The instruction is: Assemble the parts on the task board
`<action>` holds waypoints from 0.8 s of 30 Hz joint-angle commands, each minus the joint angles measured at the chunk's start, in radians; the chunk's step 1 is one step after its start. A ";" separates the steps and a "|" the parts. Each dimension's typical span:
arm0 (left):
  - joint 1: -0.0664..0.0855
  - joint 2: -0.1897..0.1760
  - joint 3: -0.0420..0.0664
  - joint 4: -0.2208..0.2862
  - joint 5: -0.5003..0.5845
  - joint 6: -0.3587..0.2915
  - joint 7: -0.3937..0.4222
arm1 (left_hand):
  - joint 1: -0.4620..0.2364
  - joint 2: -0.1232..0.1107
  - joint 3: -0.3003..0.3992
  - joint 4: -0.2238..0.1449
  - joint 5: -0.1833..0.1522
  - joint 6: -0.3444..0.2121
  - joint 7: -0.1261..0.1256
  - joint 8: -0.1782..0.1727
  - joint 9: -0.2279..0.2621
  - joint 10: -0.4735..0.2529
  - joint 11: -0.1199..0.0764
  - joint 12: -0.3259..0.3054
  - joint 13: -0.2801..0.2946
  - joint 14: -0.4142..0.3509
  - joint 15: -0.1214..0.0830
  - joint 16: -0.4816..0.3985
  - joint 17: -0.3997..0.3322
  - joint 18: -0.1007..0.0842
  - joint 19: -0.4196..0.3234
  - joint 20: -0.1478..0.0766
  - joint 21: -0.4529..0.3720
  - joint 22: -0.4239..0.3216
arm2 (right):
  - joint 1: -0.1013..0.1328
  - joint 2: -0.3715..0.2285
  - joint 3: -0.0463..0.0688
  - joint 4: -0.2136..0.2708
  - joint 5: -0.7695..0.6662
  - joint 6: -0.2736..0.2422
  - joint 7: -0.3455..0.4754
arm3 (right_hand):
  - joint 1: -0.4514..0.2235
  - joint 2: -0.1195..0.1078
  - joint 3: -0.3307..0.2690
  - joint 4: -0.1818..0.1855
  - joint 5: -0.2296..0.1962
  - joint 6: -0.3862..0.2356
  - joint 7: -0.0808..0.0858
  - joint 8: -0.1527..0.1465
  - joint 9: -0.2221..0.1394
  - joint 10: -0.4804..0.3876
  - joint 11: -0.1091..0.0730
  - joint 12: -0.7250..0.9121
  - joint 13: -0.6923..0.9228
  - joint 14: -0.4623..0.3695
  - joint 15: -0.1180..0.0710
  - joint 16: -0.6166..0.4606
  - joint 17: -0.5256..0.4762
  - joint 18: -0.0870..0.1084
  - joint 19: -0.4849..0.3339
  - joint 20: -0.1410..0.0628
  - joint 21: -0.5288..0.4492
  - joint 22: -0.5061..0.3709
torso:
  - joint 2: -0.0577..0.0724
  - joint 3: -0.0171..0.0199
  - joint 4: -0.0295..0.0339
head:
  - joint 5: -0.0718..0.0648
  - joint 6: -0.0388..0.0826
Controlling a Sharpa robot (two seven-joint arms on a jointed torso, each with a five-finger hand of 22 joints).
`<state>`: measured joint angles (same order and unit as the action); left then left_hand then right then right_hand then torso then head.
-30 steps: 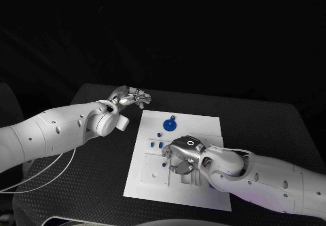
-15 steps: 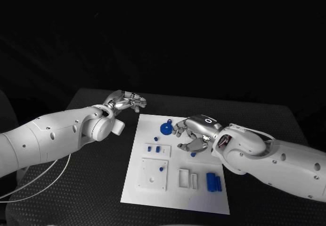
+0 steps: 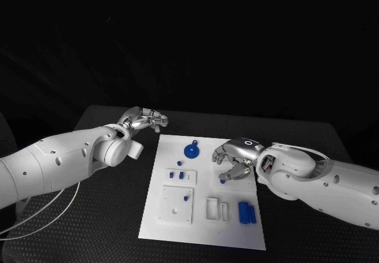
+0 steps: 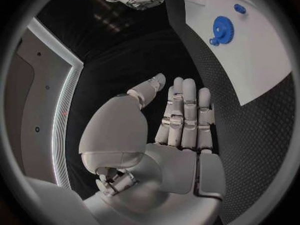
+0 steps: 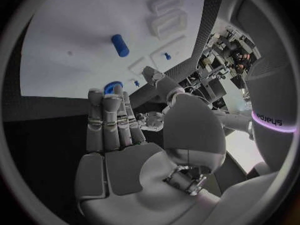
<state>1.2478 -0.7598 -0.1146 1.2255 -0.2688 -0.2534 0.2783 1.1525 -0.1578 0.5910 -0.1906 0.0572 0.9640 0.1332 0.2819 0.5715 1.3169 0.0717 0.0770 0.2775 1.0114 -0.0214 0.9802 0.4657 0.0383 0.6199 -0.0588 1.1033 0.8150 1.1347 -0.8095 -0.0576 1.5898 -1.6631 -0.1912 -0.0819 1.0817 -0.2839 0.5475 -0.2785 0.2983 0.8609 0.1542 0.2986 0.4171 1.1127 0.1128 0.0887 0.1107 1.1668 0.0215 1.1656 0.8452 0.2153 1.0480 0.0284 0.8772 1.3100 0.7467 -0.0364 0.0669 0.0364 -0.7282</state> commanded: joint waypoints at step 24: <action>0.002 -0.001 0.001 0.003 0.005 0.010 0.014 | -0.004 -0.004 0.001 0.006 0.002 -0.007 0.002 -0.004 -0.001 -0.004 0.000 -0.004 0.000 0.000 0.004 -0.003 0.003 -0.019 -0.010 -0.057 -0.006 -0.001 | -0.025 0.012 -0.025 -0.025 -0.111 0.068 -0.022 | 0.089 0.017 0.168 0.083 -0.247 0.072 -0.006 0.045 0.003 0.059 -0.011 0.062 0.002 0.008 -0.031 0.019 -0.022 0.046 0.004 0.000 -0.001 0.017 | 0.000 -0.0018 0.0025 | -0.005 -0.010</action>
<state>1.2478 -0.7619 -0.1146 1.2259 -0.2688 -0.2530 0.2803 1.1525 -0.1578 0.5910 -0.1906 0.0572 0.9641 0.1333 0.2819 0.5716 1.3169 0.0716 0.0771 0.2776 1.0114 -0.0214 0.9802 0.4673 0.0383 0.6199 -0.0588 1.1033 0.8150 1.1110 -0.7990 -0.0822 1.5628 -1.7557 -0.1224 -0.1115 1.1597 -0.2673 0.7058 -0.1996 0.0544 0.9286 0.1478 0.3385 0.4193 1.1650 0.1046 0.1473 0.1112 1.1761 -0.0024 1.1794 0.8243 0.2157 1.0454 0.0292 0.8743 1.3100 0.7468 -0.0388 0.0693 0.0299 -0.7375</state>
